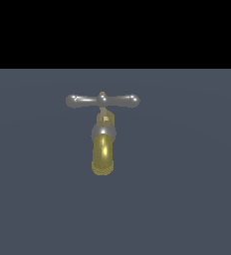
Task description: Turn on the faucet by rotating a designated handle.
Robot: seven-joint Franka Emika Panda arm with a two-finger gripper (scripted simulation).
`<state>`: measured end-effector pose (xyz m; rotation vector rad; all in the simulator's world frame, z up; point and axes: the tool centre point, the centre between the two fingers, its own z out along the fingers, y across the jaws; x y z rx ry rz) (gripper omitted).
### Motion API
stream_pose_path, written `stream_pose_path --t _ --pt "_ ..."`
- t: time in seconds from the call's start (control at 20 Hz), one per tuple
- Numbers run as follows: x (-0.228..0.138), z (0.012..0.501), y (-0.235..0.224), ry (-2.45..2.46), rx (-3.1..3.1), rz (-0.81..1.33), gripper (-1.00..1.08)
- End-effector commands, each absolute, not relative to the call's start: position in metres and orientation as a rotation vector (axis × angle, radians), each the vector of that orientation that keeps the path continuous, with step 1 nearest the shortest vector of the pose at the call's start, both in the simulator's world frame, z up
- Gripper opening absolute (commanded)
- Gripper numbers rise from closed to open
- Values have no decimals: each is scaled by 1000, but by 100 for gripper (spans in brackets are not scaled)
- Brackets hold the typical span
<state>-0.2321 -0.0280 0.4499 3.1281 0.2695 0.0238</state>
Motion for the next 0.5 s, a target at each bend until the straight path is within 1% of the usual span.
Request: stream_pose_path --t 0.0,0.45 --pt "-228 439 -33 360 3119 23 -100" --pt "-207 399 -52 705 3059 19 -100"
